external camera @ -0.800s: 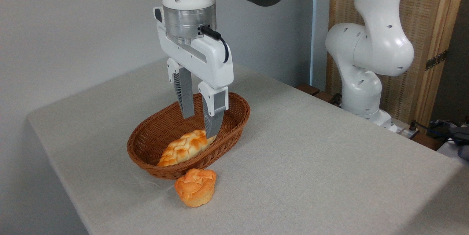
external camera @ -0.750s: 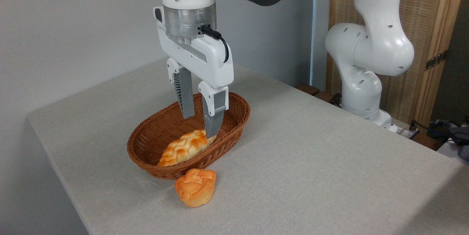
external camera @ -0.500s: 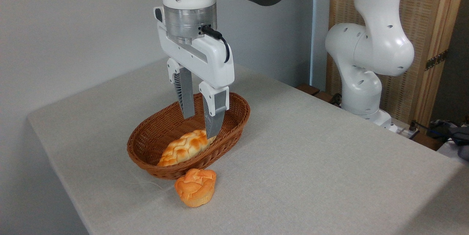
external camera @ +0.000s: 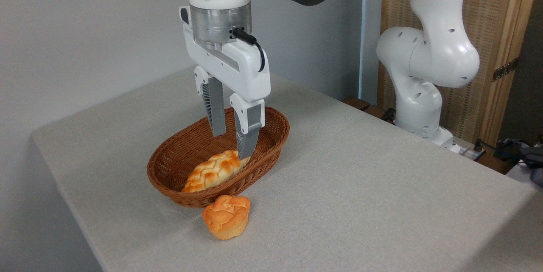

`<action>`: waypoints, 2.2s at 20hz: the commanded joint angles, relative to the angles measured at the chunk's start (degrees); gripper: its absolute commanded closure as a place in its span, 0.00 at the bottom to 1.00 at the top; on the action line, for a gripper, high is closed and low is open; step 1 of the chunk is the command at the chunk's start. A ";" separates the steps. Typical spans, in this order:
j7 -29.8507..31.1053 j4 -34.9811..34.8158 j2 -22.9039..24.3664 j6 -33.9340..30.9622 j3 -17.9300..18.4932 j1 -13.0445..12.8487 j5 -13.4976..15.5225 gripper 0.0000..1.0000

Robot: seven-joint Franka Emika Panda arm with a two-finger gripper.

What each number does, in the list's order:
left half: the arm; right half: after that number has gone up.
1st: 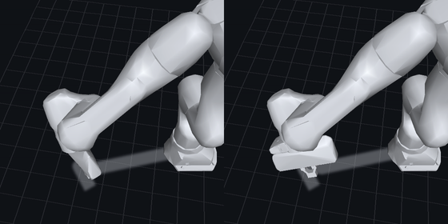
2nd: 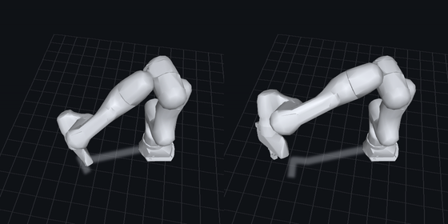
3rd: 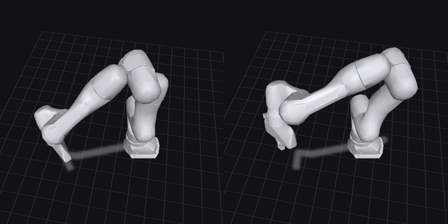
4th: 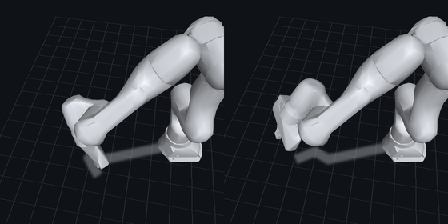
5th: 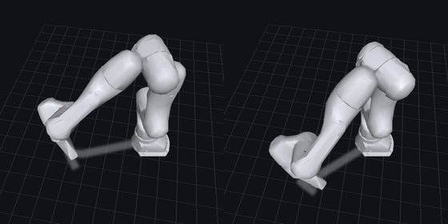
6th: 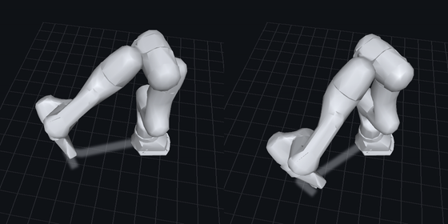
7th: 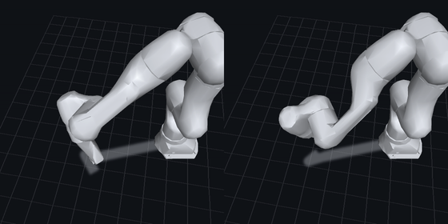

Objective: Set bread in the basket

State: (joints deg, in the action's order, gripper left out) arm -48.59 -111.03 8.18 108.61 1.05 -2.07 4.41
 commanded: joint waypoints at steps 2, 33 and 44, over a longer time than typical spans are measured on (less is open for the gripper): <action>-6.07 0.20 0.43 -0.59 0.61 0.49 -0.54 0.00; -78.23 -5.51 -7.12 14.69 2.11 0.66 -1.33 0.00; -84.30 -5.51 -11.43 16.98 2.11 0.66 -1.24 0.00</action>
State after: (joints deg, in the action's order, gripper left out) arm -131.93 -116.41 -2.32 124.73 2.80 -1.26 4.20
